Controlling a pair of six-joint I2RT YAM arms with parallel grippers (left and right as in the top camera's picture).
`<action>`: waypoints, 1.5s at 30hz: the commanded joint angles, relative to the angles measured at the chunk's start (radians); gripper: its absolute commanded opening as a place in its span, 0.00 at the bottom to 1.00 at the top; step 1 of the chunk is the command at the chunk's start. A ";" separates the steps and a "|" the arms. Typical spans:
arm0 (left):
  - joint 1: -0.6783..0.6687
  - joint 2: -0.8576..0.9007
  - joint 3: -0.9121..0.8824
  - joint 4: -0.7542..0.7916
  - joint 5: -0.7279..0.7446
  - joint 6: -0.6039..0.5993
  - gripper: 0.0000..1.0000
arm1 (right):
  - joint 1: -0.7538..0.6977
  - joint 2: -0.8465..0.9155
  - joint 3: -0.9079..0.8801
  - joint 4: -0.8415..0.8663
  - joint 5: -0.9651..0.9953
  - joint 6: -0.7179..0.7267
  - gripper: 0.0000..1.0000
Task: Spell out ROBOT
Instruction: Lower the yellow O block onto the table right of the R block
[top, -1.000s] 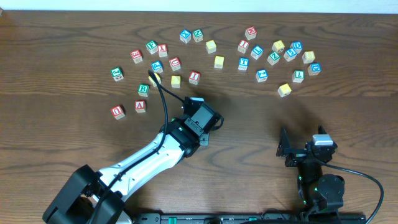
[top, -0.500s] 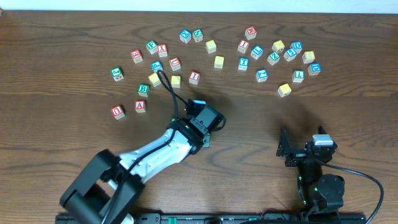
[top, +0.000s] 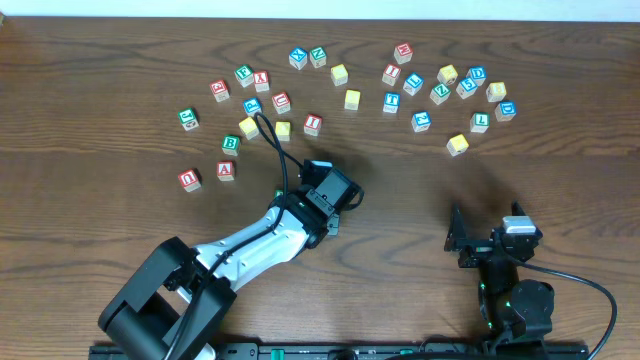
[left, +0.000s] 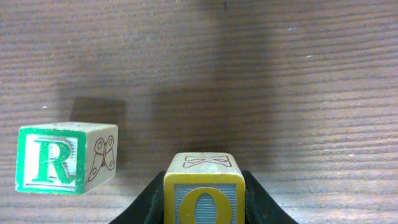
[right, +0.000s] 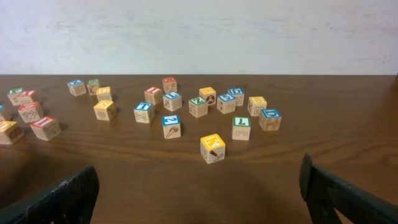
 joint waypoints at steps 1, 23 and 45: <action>0.015 -0.006 -0.005 0.010 -0.006 0.029 0.08 | 0.006 -0.001 -0.001 -0.003 0.008 0.014 0.99; 0.079 -0.005 -0.005 0.026 0.006 0.059 0.08 | 0.006 -0.001 -0.001 -0.003 0.008 0.014 0.99; 0.079 0.028 -0.005 0.031 0.024 0.051 0.08 | 0.006 -0.001 -0.001 -0.003 0.008 0.014 0.99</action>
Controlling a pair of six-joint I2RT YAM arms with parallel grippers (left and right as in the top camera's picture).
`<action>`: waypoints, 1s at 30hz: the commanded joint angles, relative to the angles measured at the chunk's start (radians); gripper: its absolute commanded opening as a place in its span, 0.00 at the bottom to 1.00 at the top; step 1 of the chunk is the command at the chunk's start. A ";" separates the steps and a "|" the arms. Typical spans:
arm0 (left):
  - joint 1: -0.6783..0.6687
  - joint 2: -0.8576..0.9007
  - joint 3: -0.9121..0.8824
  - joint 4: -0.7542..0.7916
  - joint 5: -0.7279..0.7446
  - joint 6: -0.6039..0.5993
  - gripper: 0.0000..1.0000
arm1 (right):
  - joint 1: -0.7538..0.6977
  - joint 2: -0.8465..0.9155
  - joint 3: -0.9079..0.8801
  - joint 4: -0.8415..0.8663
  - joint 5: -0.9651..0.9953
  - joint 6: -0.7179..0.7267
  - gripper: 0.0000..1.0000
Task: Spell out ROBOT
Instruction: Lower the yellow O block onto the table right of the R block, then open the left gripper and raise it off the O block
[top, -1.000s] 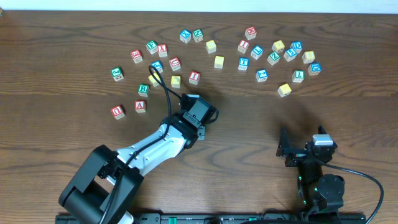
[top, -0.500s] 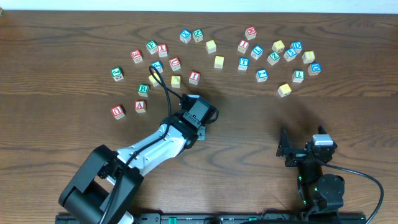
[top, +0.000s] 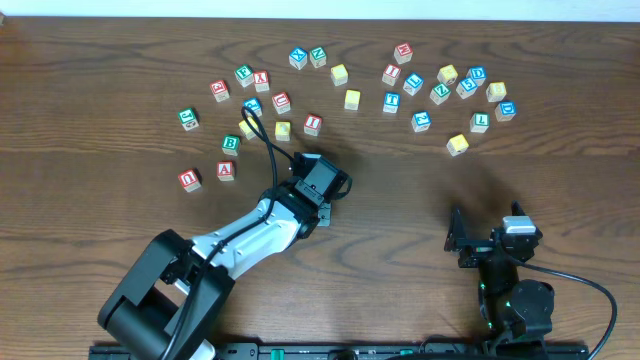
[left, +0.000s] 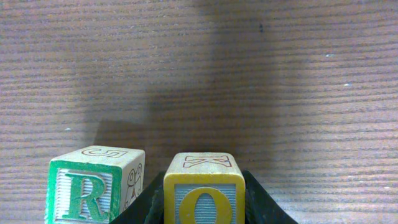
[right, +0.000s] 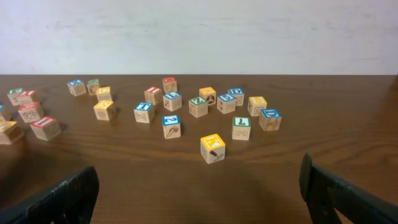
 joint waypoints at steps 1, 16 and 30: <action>0.004 0.012 -0.005 0.003 -0.002 0.010 0.08 | 0.006 -0.001 -0.001 -0.003 0.008 0.014 0.99; 0.004 0.012 -0.013 0.003 -0.002 0.010 0.08 | 0.006 -0.001 -0.001 -0.003 0.008 0.014 0.99; 0.004 0.012 -0.021 0.024 -0.002 0.010 0.08 | 0.006 -0.001 -0.001 -0.003 0.008 0.014 0.99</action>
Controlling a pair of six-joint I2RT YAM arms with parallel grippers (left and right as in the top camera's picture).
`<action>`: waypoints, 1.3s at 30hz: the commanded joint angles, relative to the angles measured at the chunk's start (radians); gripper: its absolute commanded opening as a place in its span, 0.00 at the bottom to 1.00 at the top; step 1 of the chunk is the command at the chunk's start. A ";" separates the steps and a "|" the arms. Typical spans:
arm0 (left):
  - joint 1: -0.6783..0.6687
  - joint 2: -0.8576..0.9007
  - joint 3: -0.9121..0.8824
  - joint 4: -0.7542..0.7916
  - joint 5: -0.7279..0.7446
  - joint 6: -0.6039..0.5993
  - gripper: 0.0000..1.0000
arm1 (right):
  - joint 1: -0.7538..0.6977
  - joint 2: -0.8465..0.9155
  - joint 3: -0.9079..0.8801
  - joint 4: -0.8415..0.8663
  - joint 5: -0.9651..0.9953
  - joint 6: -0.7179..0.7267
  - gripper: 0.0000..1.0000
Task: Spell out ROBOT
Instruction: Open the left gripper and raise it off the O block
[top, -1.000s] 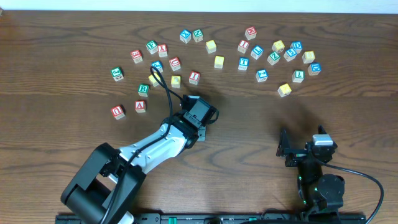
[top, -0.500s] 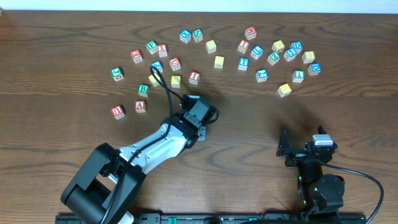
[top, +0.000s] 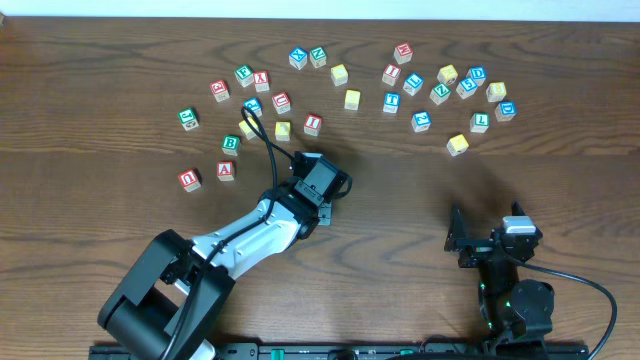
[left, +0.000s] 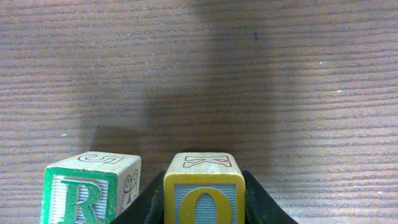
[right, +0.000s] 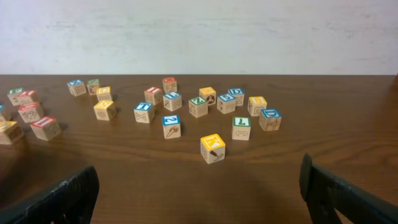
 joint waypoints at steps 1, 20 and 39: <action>0.004 0.012 -0.015 0.001 -0.002 0.010 0.08 | 0.006 -0.001 -0.001 -0.003 0.008 0.014 0.99; 0.004 0.012 -0.015 -0.006 -0.002 0.010 0.41 | 0.006 -0.001 -0.001 -0.002 0.008 0.014 0.99; 0.004 0.011 -0.012 0.005 -0.002 0.019 0.46 | 0.006 0.006 -0.001 -0.003 0.008 0.014 0.99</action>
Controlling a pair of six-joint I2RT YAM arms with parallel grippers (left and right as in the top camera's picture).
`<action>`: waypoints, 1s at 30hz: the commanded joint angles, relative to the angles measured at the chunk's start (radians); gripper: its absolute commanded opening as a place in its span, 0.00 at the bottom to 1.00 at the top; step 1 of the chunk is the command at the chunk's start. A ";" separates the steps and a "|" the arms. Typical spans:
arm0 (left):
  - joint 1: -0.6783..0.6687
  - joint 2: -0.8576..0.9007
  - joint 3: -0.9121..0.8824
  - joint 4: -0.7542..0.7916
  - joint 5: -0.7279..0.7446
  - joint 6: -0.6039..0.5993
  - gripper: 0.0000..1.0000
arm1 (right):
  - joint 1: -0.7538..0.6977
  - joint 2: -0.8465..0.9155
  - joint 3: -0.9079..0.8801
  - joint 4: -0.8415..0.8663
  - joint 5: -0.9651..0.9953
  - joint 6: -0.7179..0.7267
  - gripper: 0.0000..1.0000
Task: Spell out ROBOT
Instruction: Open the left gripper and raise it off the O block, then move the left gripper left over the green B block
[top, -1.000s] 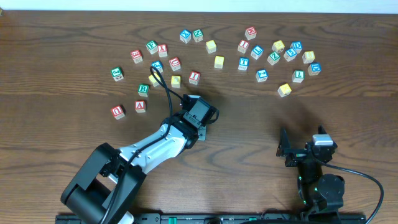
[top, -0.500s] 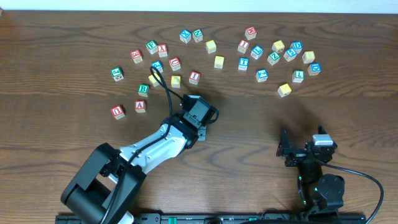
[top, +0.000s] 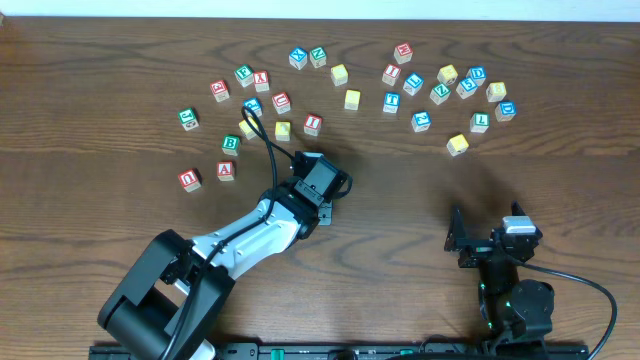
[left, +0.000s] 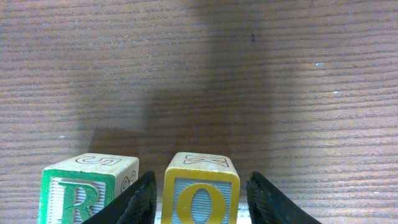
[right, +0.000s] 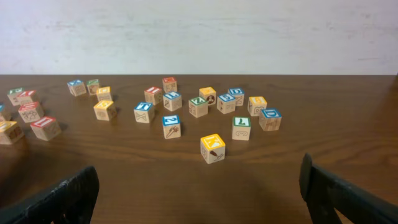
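In the left wrist view a yellow O block (left: 201, 196) stands on the table just right of a green R block (left: 87, 190). My left gripper (left: 200, 208) is open around the O, with a small gap on each side. Its left finger (left: 138, 202) sits between the two blocks. From overhead the left gripper (top: 318, 188) covers both blocks. My right gripper (right: 198, 199) is open and holds nothing, low over the near right of the table (top: 497, 240).
Many letter blocks lie scattered across the far half of the table, among them a green B (top: 231, 143), a blue T (top: 391, 101) and a yellow block (right: 212, 148) nearest my right gripper. The left arm's cable (top: 262, 140) loops over the left cluster.
My left gripper's jaws have parted from the O block, which now stands free on the table beside the R. The right arm has not moved.
My left gripper was shut on the O block with the R standing apart to its left. Then the O was close by the R's right side and still gripped. Now the jaws are open and the O rests next to the R.
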 joint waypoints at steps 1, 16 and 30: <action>0.004 0.011 -0.010 0.000 -0.006 0.023 0.46 | 0.006 0.006 -0.001 -0.003 0.008 0.013 0.99; 0.006 -0.089 0.027 0.000 -0.008 0.066 0.46 | 0.006 0.007 -0.001 -0.003 0.008 0.013 0.99; 0.068 -0.382 0.066 -0.041 -0.074 0.188 0.46 | 0.006 0.007 -0.001 -0.003 0.008 0.013 0.99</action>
